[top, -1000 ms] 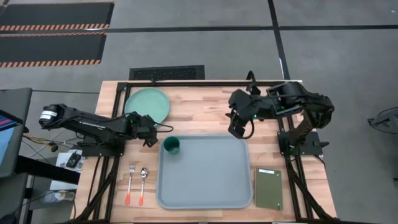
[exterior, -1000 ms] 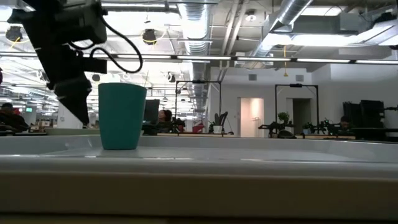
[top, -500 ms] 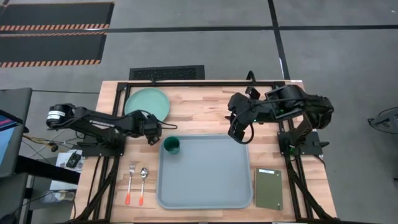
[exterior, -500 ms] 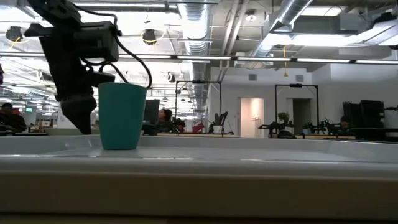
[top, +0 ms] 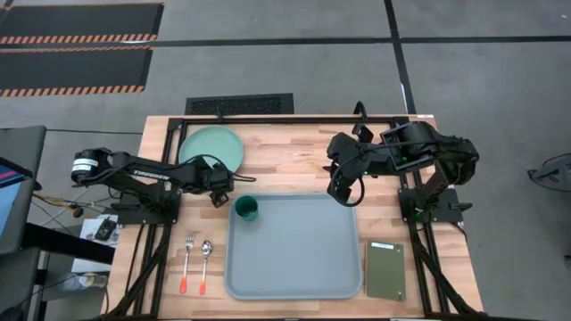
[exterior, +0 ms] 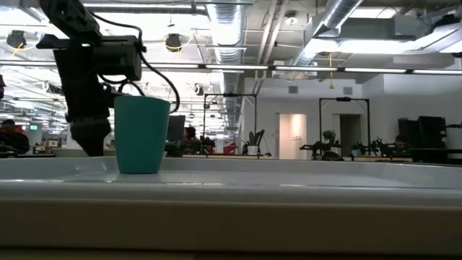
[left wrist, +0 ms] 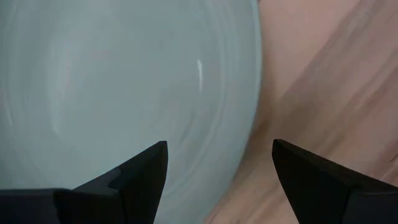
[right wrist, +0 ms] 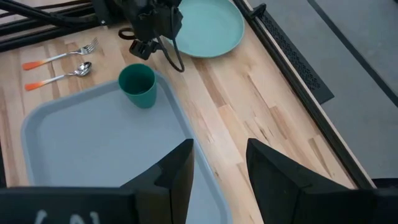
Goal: Pick and place plate/cup/fork/spoon on tray
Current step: Put the blue plate on the gray tray below the green cup
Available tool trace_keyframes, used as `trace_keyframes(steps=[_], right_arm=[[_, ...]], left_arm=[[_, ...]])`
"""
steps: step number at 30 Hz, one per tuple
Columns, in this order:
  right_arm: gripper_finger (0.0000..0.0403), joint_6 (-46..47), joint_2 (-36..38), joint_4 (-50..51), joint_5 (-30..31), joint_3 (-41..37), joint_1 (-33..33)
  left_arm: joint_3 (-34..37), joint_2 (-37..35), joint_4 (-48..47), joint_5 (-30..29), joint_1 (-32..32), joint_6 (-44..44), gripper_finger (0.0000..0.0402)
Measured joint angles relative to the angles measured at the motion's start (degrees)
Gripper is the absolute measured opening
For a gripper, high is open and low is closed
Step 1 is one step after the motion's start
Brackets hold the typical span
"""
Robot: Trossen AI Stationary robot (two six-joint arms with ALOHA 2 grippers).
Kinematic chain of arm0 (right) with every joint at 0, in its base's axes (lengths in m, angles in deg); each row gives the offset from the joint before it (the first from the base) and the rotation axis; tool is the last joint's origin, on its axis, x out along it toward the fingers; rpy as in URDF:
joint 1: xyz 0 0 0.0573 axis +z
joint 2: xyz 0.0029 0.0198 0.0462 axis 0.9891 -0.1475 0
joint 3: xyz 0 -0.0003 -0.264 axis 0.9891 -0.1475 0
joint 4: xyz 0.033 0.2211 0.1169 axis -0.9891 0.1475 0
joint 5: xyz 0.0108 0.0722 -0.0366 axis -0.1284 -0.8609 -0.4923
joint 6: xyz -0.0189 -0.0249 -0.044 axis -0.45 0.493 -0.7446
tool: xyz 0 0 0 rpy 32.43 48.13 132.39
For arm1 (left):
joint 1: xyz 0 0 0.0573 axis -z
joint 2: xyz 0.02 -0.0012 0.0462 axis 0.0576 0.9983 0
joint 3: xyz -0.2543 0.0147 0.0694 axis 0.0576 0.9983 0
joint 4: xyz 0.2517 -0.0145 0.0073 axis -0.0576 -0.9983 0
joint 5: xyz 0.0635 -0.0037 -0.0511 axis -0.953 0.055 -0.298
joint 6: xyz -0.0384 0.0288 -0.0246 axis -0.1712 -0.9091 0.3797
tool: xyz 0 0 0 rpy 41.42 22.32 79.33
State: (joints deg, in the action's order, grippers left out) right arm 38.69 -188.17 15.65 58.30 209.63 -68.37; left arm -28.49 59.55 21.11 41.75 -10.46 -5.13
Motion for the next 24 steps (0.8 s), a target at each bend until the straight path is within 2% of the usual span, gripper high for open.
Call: trace_keyframes(steps=[5, 8, 24], right_arm=[[0.0171, 0.00, 0.00, 0.00, 0.00, 0.00, 0.00], [0.0171, -0.02, 0.00, 0.00, 0.00, 0.00, 0.07], [0.0171, -0.11, 0.00, 0.00, 0.00, 0.02, 4.62]], left_arm=[[-0.16, 3.15, 0.46, -0.01, 0.02, 1.10, 0.0274], [-0.27, 4.65, 0.59, 0.00, 0.04, 1.33, 0.0254], [0.22, 4.93, -0.26, -2.02, -0.09, 2.08, 0.0063]])
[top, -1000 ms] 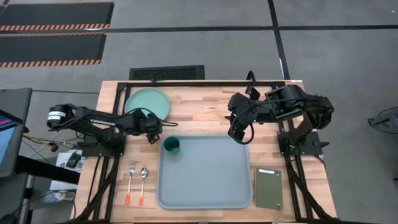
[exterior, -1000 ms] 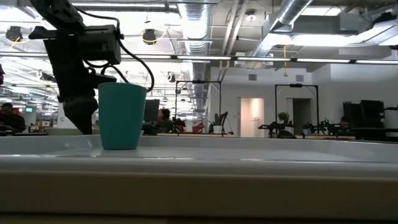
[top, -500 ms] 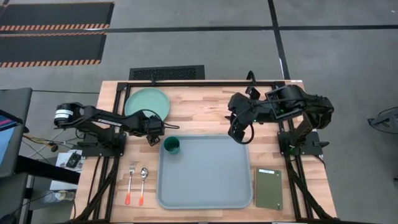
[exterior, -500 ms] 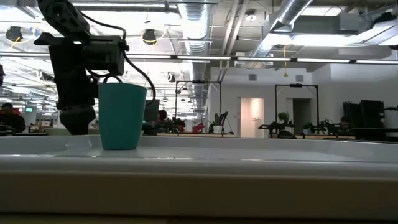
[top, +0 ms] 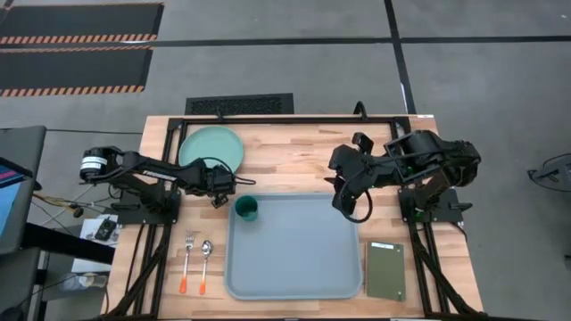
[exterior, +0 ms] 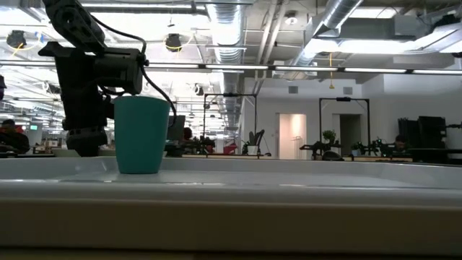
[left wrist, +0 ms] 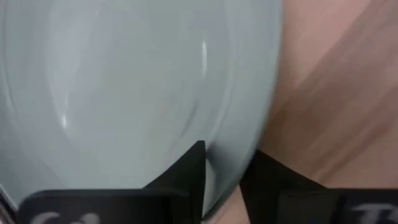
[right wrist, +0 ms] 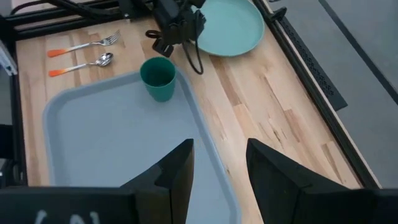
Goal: Pick and place plate/cup/fork/spoon on tray
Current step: Put the blue plate on the gray tray below the green cup
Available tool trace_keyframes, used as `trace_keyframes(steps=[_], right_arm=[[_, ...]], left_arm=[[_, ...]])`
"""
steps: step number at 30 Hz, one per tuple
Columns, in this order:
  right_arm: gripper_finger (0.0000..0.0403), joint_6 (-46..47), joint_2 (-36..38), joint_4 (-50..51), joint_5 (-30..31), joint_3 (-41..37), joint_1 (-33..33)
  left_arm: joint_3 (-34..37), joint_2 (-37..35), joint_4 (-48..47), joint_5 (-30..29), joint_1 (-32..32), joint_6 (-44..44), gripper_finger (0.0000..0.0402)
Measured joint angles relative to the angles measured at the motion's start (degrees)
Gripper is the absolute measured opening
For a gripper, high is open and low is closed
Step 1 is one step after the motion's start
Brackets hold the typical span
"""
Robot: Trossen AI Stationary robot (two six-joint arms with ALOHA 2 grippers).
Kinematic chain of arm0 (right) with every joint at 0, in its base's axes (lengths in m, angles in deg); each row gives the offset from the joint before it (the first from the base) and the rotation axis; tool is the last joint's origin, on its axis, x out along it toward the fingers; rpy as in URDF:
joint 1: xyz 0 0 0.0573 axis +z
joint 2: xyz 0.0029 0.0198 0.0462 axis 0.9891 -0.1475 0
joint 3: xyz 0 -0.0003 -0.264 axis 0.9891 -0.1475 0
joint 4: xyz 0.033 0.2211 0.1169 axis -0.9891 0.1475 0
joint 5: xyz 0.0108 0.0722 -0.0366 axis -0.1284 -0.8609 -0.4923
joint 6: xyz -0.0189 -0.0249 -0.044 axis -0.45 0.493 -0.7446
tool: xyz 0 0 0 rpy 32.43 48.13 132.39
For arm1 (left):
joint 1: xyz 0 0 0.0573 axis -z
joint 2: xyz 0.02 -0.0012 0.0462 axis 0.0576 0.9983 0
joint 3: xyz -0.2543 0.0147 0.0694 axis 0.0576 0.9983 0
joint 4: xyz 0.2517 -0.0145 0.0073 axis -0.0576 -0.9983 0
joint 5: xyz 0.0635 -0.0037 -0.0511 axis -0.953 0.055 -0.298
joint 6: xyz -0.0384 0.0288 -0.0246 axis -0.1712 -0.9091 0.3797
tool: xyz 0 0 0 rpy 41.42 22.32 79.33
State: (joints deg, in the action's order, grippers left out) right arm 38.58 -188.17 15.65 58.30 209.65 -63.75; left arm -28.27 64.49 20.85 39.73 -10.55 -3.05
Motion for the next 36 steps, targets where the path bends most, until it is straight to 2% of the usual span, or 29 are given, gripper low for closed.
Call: trace_keyframes(steps=[4, 6, 17, 36], right_arm=[[0.0171, 0.81, 0.00, 0.00, 0.12, 0.00, 0.88], [0.0171, 1.82, 0.00, 0.00, 0.97, 0.00, 1.26], [0.0171, 3.58, 0.00, 0.00, 1.88, 0.00, 2.23], [0.0171, 4.52, 0.00, 0.00, 5.47, 0.02, 1.98]], left_arm=[[-0.11, -0.03, 0.51, -0.39, 0.09, 0.37, 0.0019], [-0.22, -0.07, 0.75, -0.75, 0.09, 0.33, 0.0009], [-1.92, -0.11, -0.29, -2.42, 0.11, 0.74, 0.0004], [-15.45, -0.13, -13.43, -6.26, 0.83, -1.70, 0.0001]])
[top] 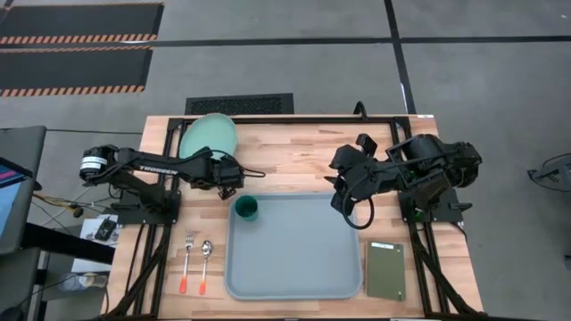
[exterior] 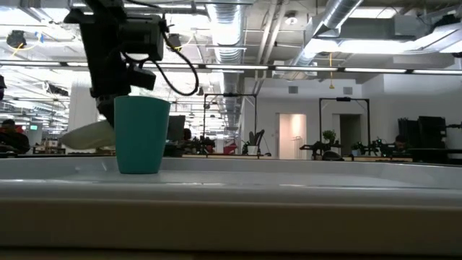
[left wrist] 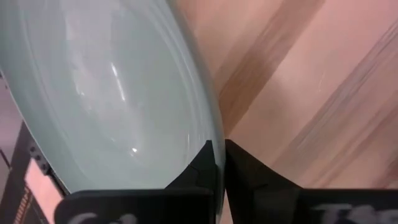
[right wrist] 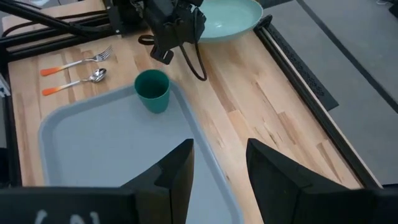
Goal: Pick and place plate/cup/fork/spoon on tray
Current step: Put the blue plate on the gray tray below the green cup
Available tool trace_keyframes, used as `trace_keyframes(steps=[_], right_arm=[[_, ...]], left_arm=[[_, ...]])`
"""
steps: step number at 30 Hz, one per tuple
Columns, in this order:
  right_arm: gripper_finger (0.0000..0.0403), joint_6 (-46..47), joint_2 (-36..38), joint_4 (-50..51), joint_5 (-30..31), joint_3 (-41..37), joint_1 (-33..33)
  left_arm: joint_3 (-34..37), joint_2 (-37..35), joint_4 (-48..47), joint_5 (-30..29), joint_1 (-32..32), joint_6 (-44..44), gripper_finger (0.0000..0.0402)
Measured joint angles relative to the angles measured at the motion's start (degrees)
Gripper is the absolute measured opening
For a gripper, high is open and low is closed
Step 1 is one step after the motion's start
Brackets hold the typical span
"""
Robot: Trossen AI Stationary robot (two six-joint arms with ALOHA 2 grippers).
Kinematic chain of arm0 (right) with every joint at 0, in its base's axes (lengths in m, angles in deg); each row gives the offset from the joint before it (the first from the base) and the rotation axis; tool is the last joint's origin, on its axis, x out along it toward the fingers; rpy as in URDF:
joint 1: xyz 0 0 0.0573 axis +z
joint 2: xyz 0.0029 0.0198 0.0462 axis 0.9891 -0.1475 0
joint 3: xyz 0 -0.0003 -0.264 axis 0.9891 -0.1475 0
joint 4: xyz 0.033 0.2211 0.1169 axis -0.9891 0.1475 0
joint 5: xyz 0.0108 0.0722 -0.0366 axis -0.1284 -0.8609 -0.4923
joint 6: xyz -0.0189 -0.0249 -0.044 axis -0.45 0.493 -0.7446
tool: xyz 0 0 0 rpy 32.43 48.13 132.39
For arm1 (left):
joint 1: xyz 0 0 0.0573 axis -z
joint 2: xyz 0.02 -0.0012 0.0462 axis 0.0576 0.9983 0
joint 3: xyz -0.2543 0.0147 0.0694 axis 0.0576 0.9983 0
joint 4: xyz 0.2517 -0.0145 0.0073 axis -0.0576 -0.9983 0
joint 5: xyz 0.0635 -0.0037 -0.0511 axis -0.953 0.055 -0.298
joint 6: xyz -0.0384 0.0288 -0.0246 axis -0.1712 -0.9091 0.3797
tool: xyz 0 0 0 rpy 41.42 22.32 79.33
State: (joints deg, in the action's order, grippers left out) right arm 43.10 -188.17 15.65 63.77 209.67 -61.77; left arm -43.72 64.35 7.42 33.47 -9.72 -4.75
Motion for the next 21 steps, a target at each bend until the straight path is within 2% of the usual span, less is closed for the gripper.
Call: trace_keyframes(steps=[8, 12, 18, 21], right_arm=[[0.0171, 2.41, 0.06, 0.02, 10.01, 0.00, -1.81], [0.0171, 3.51, 0.61, 0.01, 11.01, 0.02, -5.51], [0.0171, 2.52, 1.14, 0.00, 11.03, 0.02, -11.47], [0.0171, 2.54, 1.07, -0.18, 11.03, 0.02, -14.12]], left_arm=[[-5.16, -0.20, -2.89, -0.85, 2.24, -2.97, 0.0001], [-10.89, -0.20, -7.33, -4.97, 6.14, -7.37, 0.0001], [-19.94, -0.22, -14.74, -13.68, 13.06, -9.47, 0.0000], [-22.37, -0.24, -15.50, -16.18, 16.73, -14.14, 0.0000]])
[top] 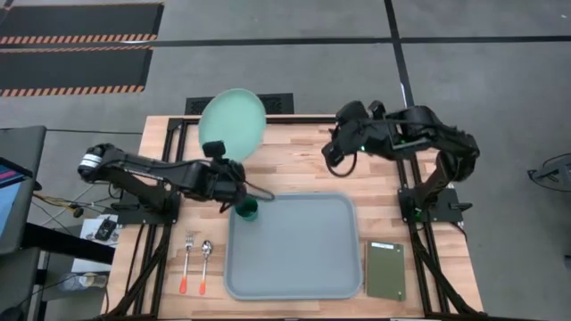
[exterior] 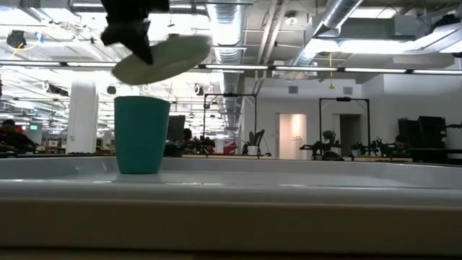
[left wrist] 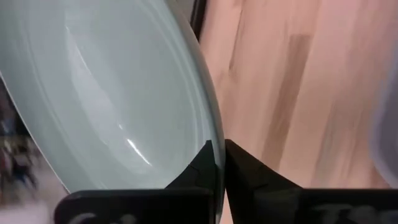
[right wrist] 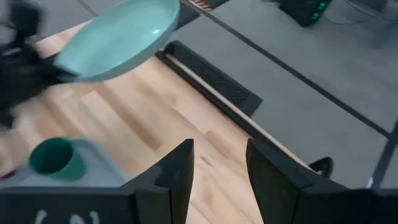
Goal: Pick and place plate/cup/fork/spoon on tray
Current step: Put the blue plate on the gray tray below the green cup
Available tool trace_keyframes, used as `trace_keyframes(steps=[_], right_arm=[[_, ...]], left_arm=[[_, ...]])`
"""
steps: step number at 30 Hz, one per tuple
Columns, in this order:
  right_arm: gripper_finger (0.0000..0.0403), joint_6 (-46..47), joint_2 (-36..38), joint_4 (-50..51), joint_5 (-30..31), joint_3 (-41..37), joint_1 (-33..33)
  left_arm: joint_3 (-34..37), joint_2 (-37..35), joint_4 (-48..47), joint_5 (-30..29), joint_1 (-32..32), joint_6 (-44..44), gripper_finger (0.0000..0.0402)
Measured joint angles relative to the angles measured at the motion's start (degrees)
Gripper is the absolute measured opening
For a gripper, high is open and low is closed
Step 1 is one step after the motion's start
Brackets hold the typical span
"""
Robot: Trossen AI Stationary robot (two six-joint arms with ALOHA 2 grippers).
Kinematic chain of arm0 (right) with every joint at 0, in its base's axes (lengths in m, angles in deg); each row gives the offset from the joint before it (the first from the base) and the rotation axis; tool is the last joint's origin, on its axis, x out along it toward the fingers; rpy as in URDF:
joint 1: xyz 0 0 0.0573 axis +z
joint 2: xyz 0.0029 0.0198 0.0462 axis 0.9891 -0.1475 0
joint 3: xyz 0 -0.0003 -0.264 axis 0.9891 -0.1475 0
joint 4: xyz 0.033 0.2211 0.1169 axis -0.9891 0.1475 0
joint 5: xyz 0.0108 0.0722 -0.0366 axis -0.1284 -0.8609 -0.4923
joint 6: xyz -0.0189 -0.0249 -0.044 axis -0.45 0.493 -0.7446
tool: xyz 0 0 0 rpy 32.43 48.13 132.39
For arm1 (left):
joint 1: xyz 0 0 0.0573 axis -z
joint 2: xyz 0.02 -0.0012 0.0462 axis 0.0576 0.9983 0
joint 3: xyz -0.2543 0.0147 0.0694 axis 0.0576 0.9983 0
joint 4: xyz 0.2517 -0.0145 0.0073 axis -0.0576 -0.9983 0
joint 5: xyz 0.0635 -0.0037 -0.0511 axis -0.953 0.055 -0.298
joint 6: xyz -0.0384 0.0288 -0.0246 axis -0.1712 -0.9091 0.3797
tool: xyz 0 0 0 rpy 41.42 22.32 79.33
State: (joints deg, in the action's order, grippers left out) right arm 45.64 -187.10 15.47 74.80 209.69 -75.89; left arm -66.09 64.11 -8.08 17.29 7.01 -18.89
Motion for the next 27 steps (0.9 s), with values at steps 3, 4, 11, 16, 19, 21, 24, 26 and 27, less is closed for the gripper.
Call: trace_keyframes(steps=[3, 4, 11, 16, 19, 21, 24, 26, 27], right_arm=[[0.0171, 0.00, -0.16, -1.07, 0.02, 0.00, -2.00], [0.0171, 0.00, -0.41, -1.34, 0.06, 0.00, -2.56], [0.0171, 2.18, -1.37, -3.33, 0.02, 0.06, -5.19], [0.0171, 4.76, -3.37, -7.03, -0.21, 0.03, -5.79], [0.0171, 3.66, -5.36, -9.44, -0.16, 0.07, -5.79], [0.0171, 3.11, -6.54, -10.87, -0.25, -0.05, -5.79], [0.0171, 0.37, -9.00, -15.25, -0.22, -0.02, -5.79], [0.0171, -1.97, -10.21, -16.77, -0.24, -0.09, -5.79], [0.0171, -2.92, -10.64, -18.12, -0.18, -0.09, -5.79]], left_arm=[[-0.78, 0.00, -0.02, -1.87, 3.40, -4.88, 0.0000], [-0.80, 0.00, -0.05, -2.54, 4.34, -6.21, 0.0000], [-0.80, 0.02, -0.11, -9.59, 9.03, -10.51, 0.0000], [-0.80, 0.52, -0.22, -11.12, 10.48, -16.99, 0.0000], [-0.80, 0.50, -0.05, -12.97, 10.87, -21.74, 0.0000], [-0.80, 0.50, -0.06, -15.11, 10.85, -24.39, 0.0000], [-0.80, 0.46, 0.12, -17.60, 10.79, -27.46, 0.0000], [-0.80, 0.46, 0.12, -17.70, 10.81, -28.54, 0.0000], [-0.80, 0.46, 0.15, -17.90, 10.81, -29.05, 0.0000]])
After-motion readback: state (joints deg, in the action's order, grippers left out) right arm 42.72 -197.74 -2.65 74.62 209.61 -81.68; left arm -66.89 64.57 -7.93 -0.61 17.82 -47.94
